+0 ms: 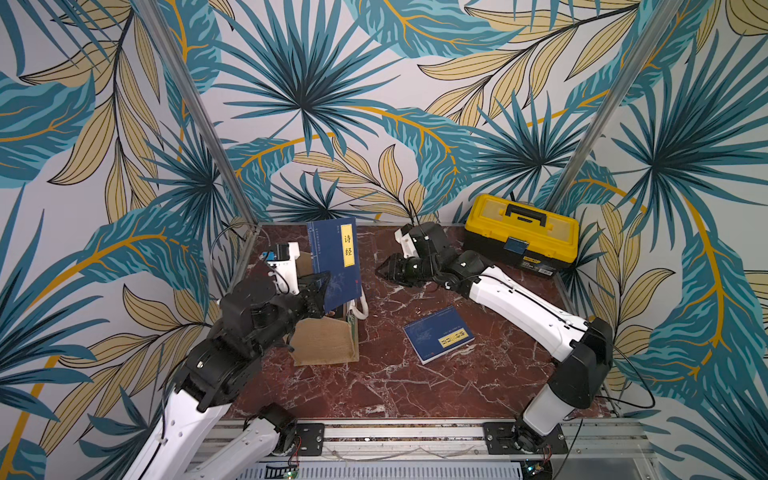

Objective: Put the books into the canvas bag
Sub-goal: Pick up the book from the center of the board, then place the book in the canvas bag.

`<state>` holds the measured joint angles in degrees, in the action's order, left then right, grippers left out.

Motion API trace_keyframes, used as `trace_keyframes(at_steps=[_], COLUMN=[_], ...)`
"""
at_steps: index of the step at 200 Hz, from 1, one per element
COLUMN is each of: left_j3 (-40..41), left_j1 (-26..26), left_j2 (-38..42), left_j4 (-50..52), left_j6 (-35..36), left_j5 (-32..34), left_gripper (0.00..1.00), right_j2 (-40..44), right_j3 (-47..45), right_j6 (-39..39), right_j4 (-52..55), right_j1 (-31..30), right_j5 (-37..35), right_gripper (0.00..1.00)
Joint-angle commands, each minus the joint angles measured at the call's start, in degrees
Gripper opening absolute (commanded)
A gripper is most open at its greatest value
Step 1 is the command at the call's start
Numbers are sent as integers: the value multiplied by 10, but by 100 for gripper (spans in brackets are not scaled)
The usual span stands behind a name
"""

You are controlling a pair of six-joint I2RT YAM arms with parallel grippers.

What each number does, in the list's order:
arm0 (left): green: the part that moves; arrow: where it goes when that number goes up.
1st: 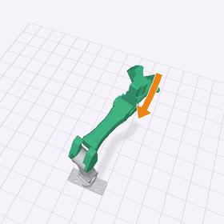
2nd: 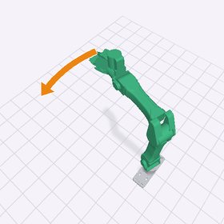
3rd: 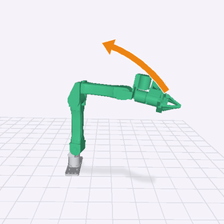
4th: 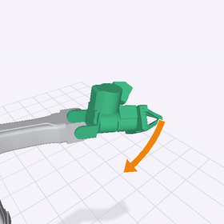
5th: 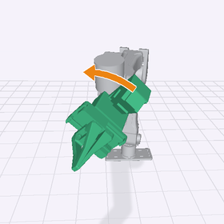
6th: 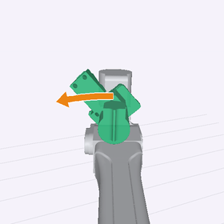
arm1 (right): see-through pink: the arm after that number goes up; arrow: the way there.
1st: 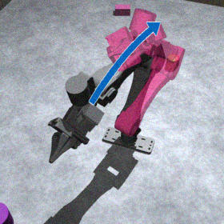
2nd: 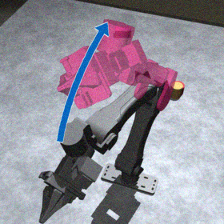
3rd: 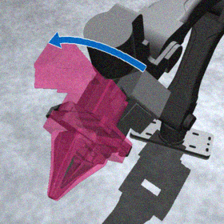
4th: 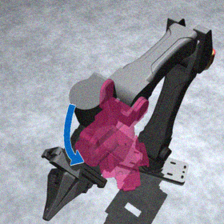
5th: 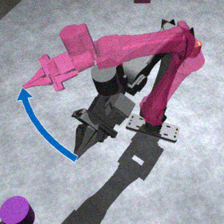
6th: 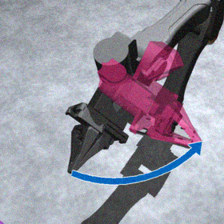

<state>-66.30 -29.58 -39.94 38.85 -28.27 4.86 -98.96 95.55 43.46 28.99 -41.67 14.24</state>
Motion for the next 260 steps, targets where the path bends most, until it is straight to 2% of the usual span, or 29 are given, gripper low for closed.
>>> trace_keyframes(at_steps=[1,34,71,109,151,184,189,231,260], left_j3=[21,22,22,14,-30,-50,-48,-1,31], left_j1=[1,1,1,1,5,37,45,145,201], left_j2=[55,113,128,81,-30,-90,-96,-112,-117], left_j4=[5,30,46,48,49,45,43,22,24], left_j6=[22,35,46,40,42,43,43,2,-11], left_j5=[82,137,163,139,63,-7,-12,-177,-250], left_gripper=[3,3,3,3,3,3,3,2,2], right_j2=[-45,-105,-124,-112,-88,-79,-78,-72,-70], right_j3=[50,95,104,96,79,72,71,68,67], right_j6=[-12,-6,-6,-10,-17,-20,-20,-26,-30], right_j4=[28,32,34,42,45,48,48,49,51], right_j1=[-16,-37,-63,-65,-64,-64,-65,-64,-64], right_j5=[3,24,30,18,-5,-12,-13,-20,-24], right_gripper=[33,33,32,14,5,4,4,4,4])
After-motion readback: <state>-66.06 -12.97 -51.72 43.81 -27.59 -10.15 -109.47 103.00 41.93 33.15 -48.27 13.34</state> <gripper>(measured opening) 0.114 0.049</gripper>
